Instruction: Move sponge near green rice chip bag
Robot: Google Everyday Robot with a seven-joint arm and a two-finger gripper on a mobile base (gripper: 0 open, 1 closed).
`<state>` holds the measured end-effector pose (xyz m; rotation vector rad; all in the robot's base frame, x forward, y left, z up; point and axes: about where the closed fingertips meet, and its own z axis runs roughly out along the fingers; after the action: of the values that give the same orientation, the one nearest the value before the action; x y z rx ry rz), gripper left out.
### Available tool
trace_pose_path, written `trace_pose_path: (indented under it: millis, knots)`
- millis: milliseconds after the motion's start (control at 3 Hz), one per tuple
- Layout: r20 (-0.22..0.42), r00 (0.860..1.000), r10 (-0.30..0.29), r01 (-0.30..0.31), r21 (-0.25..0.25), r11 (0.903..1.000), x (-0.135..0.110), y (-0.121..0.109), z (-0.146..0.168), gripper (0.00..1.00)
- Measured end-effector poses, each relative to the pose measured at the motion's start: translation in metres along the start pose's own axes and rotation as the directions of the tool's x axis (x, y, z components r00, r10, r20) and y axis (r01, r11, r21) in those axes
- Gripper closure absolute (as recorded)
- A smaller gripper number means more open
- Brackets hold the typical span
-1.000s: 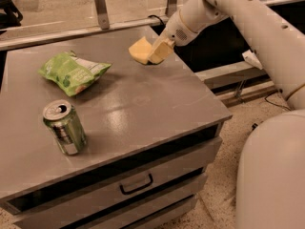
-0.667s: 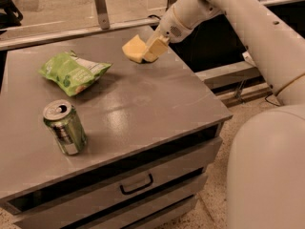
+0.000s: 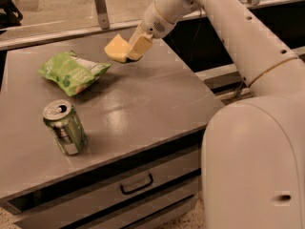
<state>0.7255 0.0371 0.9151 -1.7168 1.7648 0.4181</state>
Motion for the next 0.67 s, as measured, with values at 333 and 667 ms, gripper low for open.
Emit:
trace_pose_path:
  millis: [333,667]
  knots:
    - [0.005,0.999,-0.045,0.045,-0.035,0.9984,-0.018,0.002,0.015,0.59]
    - [0.012,0.998,-0.069,0.07,-0.06,0.9957,-0.031,0.003,0.028,0.36]
